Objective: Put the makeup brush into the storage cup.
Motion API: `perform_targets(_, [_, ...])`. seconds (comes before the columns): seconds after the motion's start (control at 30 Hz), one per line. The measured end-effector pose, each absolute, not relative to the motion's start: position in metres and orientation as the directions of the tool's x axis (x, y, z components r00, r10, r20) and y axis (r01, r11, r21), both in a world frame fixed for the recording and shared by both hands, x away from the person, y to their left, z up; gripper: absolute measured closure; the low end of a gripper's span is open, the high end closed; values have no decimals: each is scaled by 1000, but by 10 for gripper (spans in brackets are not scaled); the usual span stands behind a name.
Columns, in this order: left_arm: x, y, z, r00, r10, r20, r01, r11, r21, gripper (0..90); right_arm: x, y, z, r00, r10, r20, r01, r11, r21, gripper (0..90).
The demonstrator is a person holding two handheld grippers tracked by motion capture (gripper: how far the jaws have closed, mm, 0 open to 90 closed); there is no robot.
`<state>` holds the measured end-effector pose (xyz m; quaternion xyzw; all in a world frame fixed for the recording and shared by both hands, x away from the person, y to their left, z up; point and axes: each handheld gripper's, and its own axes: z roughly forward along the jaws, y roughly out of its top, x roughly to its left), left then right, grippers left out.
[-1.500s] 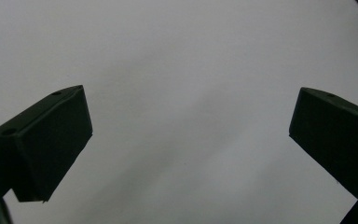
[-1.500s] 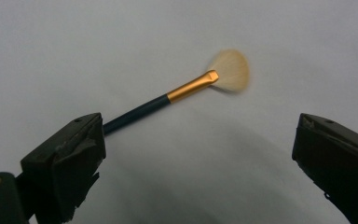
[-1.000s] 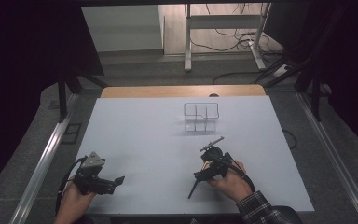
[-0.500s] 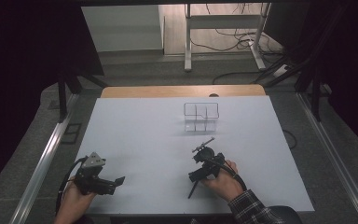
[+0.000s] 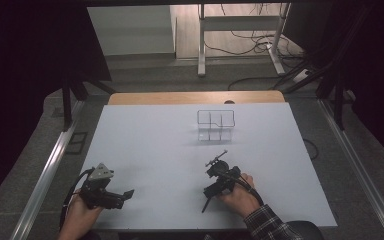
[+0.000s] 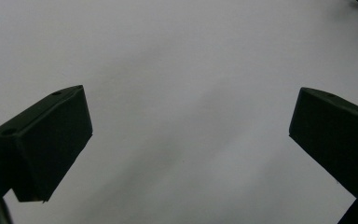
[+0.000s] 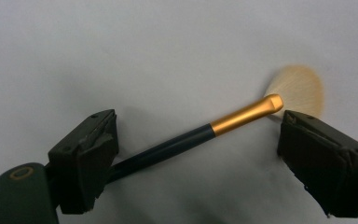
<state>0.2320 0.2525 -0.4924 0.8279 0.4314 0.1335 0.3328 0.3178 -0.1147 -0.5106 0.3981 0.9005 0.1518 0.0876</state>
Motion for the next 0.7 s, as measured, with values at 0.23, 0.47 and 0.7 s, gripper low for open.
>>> perform_targets(0.23, [232, 252, -492, 593, 803, -66, 626, -408, 665, 0, 318, -117, -502, -691, 722, -36, 679, 665, 312, 567])
perform_targets(0.47, [232, 252, -492, 593, 803, -65, 626, -409, 664, 0, 321, -121, -498, -731, 682, -31, 649, 708, 280, 834])
perform_targets(0.7, [232, 252, -492, 593, 803, -64, 625, -409, 665, 0, 324, -127, -498, -727, 687, 12, 658, 692, 298, 833])
